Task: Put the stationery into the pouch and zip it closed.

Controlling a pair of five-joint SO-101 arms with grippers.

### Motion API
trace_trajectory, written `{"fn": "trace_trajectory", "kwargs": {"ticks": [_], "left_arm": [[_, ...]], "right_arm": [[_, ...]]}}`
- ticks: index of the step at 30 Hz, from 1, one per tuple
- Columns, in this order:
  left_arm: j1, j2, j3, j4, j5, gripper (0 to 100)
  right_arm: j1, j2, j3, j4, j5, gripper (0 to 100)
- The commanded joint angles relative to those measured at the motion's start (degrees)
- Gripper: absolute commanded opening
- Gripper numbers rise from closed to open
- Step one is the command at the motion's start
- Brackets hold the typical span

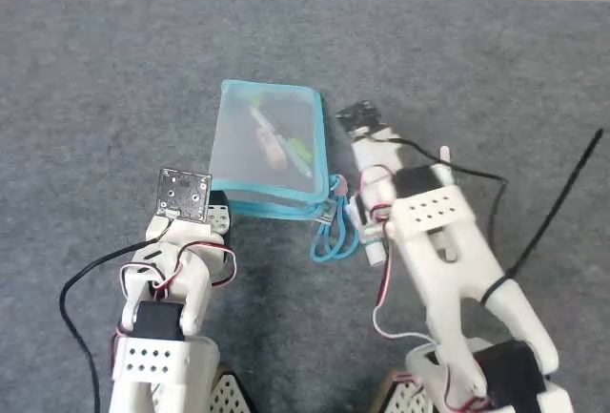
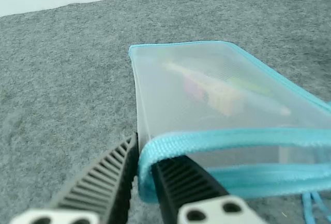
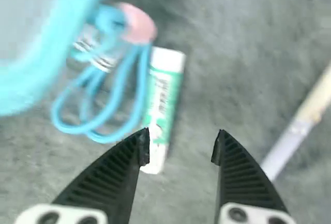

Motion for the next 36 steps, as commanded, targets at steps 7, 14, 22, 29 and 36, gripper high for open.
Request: {"fn": "trace_trajectory", "kwargs": {"ticks": [7,14,22,29,36], "left_arm": [[0.2,-1.0,-1.1,-2.5,0.3,1],[0.2,-1.0,-1.1,-2.5,0.3,1],[0.2,-0.8,-1.0,-2.5,0.3,1],[0.2,-0.8,-1.0,-2.4,0.3,1],[0.2,-1.1,-0.2,-2.6,0.3,1]], "right_arm": [[1.5,10.3,-4.0,-7.4,-0.7,18.4],[8.7,16.7,-7.9,-7.9,-0.4,18.4],[19.5,17.7,-10.5,-7.2,-0.7,18.4],[22.8,5.0,-10.0,3.6,-0.6,18.4],[29.9,-2.2,-0.9,2.9,4.6,18.4]]}}
